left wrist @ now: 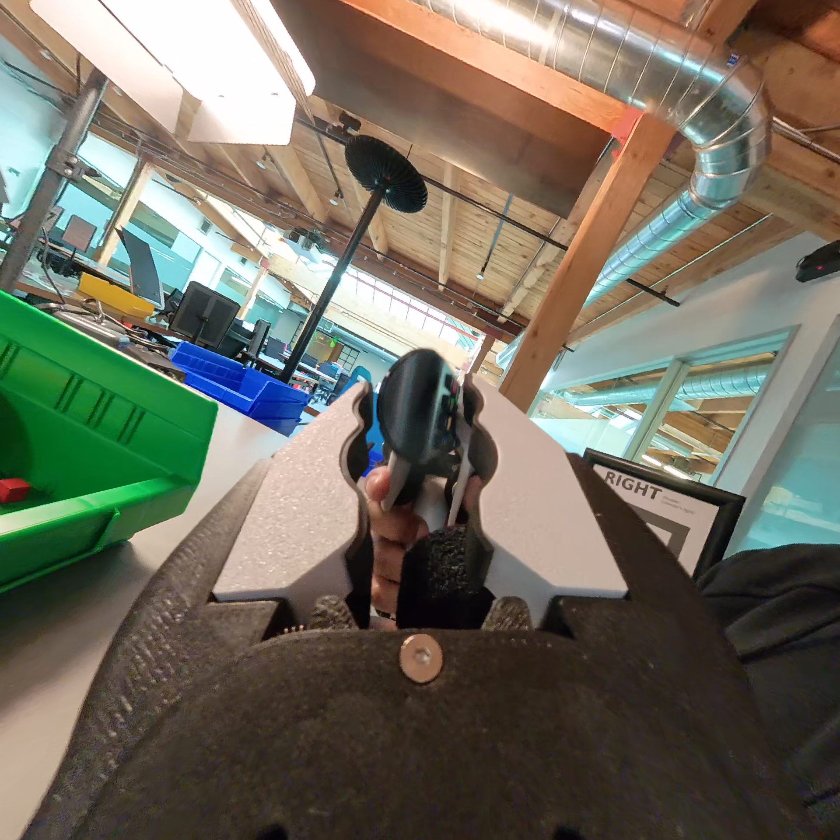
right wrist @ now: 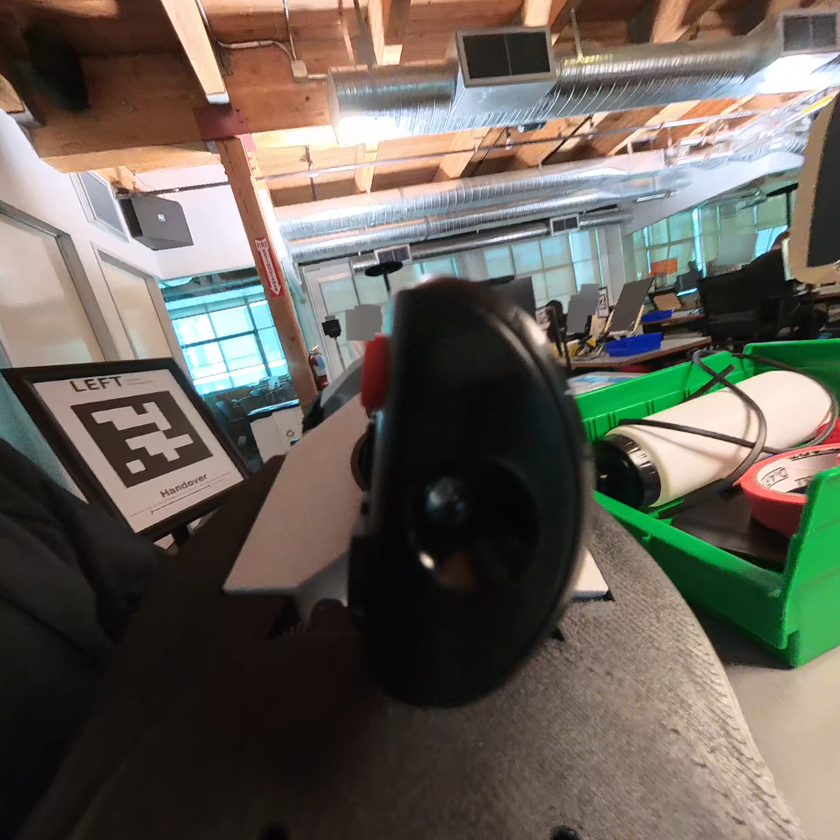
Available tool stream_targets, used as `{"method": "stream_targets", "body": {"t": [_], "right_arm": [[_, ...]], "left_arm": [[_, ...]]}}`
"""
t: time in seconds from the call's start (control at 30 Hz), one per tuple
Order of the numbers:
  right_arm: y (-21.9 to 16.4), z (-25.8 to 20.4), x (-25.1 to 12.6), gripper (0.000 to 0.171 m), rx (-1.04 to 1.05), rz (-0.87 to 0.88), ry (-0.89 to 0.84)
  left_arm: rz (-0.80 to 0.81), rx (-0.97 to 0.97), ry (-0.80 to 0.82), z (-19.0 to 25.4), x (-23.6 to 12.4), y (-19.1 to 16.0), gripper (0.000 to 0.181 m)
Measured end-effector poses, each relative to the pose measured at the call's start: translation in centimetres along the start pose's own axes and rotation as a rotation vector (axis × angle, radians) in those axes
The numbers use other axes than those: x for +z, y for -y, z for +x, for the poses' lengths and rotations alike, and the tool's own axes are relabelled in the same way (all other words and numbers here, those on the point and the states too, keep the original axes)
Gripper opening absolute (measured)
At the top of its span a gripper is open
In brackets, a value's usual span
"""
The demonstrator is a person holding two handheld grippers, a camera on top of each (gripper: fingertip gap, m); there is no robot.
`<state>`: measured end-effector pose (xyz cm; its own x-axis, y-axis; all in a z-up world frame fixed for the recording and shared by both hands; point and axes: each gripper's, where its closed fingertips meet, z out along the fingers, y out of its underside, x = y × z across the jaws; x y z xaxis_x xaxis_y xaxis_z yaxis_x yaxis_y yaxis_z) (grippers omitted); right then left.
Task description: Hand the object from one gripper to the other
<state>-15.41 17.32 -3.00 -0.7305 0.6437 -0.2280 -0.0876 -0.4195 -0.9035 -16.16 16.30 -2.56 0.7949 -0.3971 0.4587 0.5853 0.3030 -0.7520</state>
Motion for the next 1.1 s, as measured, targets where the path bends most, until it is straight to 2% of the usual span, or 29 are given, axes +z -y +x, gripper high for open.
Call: {"method": "stream_targets", "body": {"t": [0.1, 0.17, 0.33, 0.47, 0.53, 0.6, 0.63, 0.7, 0.8, 1.0, 1.1], "right_arm": [[-0.9, -0.6, 0.4, 0.027, 0.025, -0.048, 0.04], [-1.1, -0.6, 0.4, 0.031, 0.03, -0.056, 0.046], [0.3, 0.4, 0.0, 0.035, 0.058, 0.029, -0.004], [1.0, 0.6, -0.6, 0.029, 0.062, 0.064, -0.004], [0.8, 0.7, -0.5, 0.027, 0.051, 0.048, -0.011], [0.2, 0.2, -0.2, 0.026, 0.057, 0.014, 0.019], [0.0, -0.1, -0.1, 0.026, 0.052, 0.004, 0.032], [0.1, -0.3, 0.0, 0.027, 0.035, 0.008, 0.033], [0.1, 0.5, -0.1, 0.033, 0.083, 0.017, 0.008], [0.3, 0.4, -0.2, 0.029, 0.065, 0.019, 0.011], [0.8, 0.4, -0.5, 0.028, 0.045, 0.037, 0.007]], "left_arm": [[-0.035, 0.005, -0.001, 0.1, 0.3, -0.7, 0.041], [-0.057, 0.005, -0.025, 0.4, 0.3, -1.2, 0.03], [-0.03, 0.017, -0.026, 0.3, 0.0, -0.5, 0.024], [-0.036, -0.025, -0.03, 0.2, 0.0, -0.6, 0.024], [-0.033, -0.039, -0.006, -0.2, 0.1, -0.7, 0.029], [-0.041, -0.027, 0.018, -0.5, 0.2, -0.8, 0.047], [-0.055, -0.024, 0.01, -0.4, 0.3, -1.1, 0.048], [-0.1, -0.017, -0.015, 0.1, 0.4, -1.9, 0.032], [-0.097, -0.006, -0.039, 0.4, 0.3, -1.7, 0.017], [-0.102, -0.005, -0.038, 0.4, 0.3, -1.8, 0.018], [-0.11, 0.039, 0.003, 0.1, 0.4, -1.9, 0.025]]}}
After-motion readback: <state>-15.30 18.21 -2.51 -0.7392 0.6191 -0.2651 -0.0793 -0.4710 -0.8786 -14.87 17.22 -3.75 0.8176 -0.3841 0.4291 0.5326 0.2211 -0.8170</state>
